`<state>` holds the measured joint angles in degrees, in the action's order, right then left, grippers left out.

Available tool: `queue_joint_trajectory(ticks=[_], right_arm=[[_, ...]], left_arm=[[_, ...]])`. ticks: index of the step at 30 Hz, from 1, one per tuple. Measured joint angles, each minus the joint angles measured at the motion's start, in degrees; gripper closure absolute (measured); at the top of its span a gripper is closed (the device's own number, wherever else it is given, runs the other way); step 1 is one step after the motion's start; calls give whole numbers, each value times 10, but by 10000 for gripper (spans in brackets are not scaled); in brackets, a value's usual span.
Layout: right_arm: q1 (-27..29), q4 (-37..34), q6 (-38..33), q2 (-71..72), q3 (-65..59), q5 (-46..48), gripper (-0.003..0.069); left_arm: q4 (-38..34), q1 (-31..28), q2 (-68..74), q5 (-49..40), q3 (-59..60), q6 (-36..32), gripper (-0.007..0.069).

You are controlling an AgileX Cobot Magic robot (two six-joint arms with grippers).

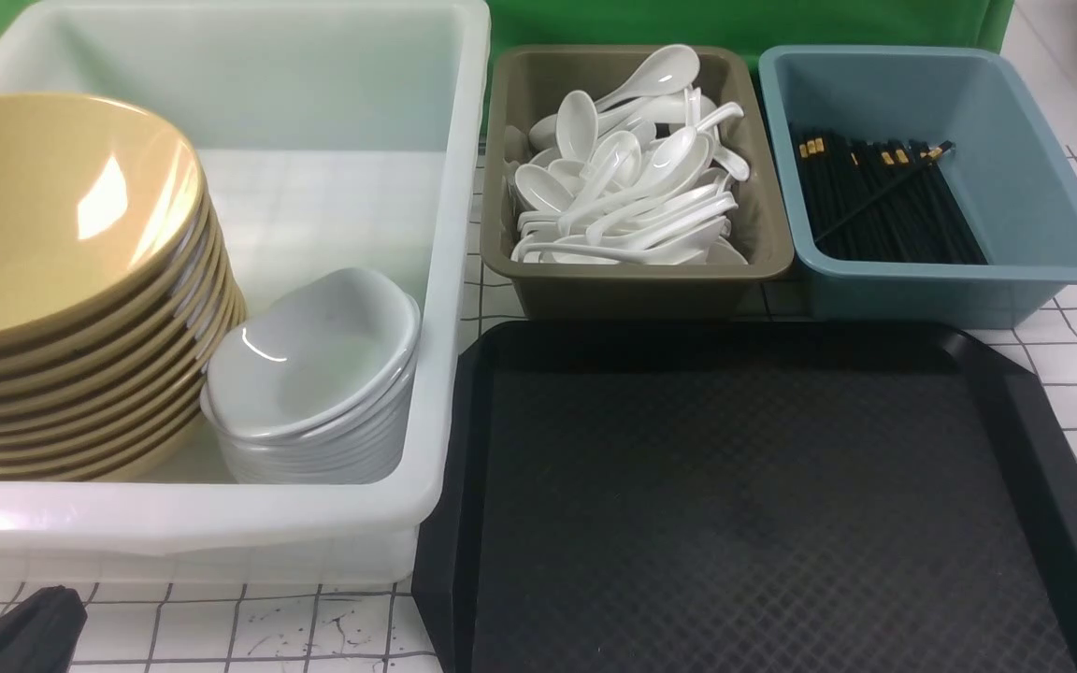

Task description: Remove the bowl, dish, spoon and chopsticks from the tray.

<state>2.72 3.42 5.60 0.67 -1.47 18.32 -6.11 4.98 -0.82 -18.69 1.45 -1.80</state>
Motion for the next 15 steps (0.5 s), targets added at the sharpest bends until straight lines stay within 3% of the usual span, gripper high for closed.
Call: queue_joint_trajectory(ticks=[15], right_arm=[[0,0,0,0,0,0,588]], left_arm=[[0,0,0,0,0,0,631]])
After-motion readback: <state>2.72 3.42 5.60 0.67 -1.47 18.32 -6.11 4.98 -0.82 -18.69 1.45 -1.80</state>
